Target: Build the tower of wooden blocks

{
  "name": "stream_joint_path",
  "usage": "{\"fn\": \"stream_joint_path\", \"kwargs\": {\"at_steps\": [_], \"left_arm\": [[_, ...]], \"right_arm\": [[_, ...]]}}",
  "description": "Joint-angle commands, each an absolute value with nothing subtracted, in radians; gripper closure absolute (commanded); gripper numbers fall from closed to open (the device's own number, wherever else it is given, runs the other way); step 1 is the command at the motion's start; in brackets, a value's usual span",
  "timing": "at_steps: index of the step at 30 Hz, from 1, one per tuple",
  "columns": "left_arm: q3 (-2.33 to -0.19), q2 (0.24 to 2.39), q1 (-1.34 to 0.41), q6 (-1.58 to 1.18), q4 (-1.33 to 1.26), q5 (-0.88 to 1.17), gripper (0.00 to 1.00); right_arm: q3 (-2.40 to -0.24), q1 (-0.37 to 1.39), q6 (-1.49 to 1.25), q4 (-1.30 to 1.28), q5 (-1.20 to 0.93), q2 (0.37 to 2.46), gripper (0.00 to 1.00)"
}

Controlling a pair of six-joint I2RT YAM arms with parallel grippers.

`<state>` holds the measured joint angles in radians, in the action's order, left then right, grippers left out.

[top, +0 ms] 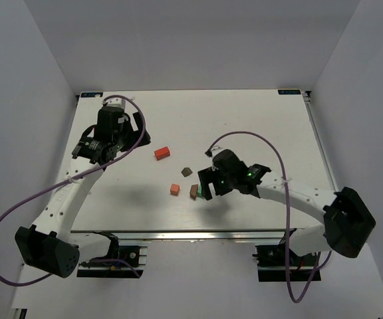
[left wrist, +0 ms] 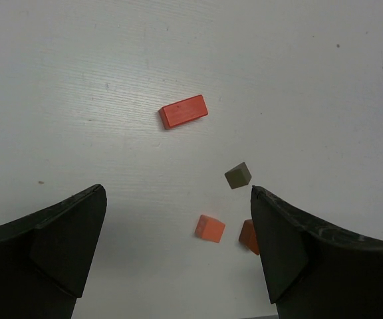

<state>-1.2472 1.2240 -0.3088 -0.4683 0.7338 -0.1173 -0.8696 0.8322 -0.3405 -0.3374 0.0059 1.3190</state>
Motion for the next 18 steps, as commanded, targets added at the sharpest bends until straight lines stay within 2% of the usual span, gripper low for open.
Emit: {"fn": "stream_joint_path", "kwargs": {"at_steps": [1,10,18], "left_arm": [[-1.215,1.172,-0.310,-0.474,0.762,-0.129,0.02],[-1.169,1.149,-0.310,-0.462,0.784,-0.109,0.02],[-1.132,1.124,-0.310,-0.463,0.753,-0.097,0.02]], "right_arm": [[-0.902,0.912,-0.403,-0.382,0.225,1.379,0.11],[-0.893,0.985,-0.494,-0.293,0.304,1.522,0.11],[-0.943,0.986,-0.426,-0.192,0.331,1.634,0.11]]}}
